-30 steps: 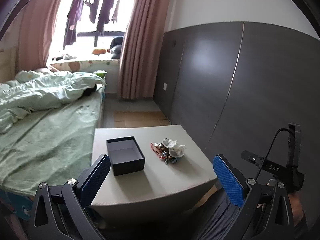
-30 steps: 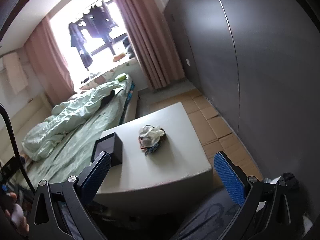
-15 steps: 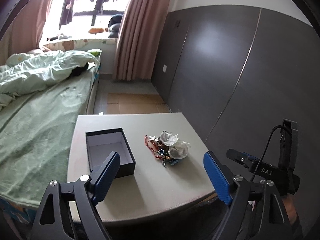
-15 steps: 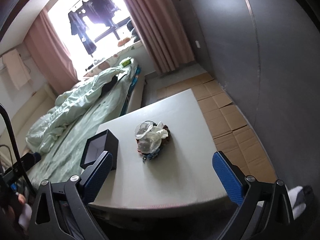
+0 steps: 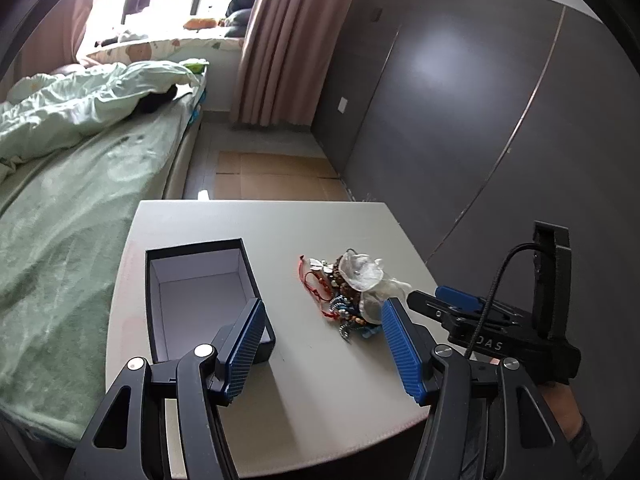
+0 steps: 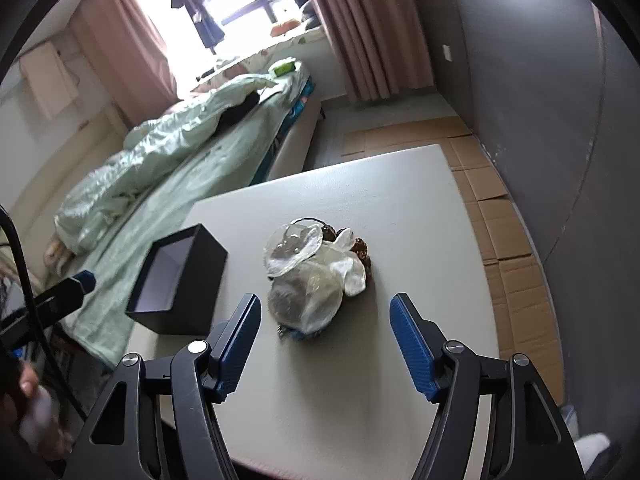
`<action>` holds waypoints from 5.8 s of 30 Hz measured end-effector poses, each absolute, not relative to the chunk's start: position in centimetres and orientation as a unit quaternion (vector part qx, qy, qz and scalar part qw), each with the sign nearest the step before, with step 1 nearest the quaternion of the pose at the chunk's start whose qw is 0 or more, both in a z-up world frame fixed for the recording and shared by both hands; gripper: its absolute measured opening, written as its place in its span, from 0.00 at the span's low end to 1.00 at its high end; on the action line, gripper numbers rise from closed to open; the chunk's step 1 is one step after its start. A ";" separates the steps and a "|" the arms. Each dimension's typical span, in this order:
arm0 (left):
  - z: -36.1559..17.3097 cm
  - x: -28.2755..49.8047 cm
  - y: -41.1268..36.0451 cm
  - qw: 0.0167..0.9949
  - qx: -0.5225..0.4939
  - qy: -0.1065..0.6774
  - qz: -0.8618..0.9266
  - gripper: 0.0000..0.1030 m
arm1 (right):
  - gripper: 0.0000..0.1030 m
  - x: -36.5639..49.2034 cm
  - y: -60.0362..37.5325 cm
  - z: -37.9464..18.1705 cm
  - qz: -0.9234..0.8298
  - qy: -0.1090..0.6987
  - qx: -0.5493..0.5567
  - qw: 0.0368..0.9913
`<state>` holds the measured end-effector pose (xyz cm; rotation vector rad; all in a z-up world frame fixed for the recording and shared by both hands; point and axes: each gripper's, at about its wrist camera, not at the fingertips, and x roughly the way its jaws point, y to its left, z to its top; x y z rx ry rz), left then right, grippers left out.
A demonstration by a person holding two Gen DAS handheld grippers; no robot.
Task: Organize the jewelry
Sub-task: 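Move both tools toward the jewelry pile beside the black box, then grasp the white tissue with the right tool and lift it off the pile, then grasp the silver bangle with the left tool while the right tool holds the tissue, then lower the bangle into the black box with the left tool while the right tool releases the tissue, then grasp the brown bead bracelet with the left tool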
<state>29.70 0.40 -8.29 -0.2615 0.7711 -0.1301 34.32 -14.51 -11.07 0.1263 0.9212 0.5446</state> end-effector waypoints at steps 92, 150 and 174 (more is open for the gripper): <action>-10.6 44.6 -0.4 0.851 -0.109 0.508 -0.079 0.51 | 0.04 34.9 -17.8 -7.2 0.291 0.397 0.118 0.862; -8.2 32.5 6.8 0.876 -0.171 0.442 -0.092 0.94 | 1.00 30.6 -12.6 -7.2 0.221 0.443 0.167 0.853; -8.8 37.0 -4.1 0.868 -0.109 0.461 -0.148 0.92 | 1.00 29.4 -24.6 -9.9 0.149 0.408 0.255 0.864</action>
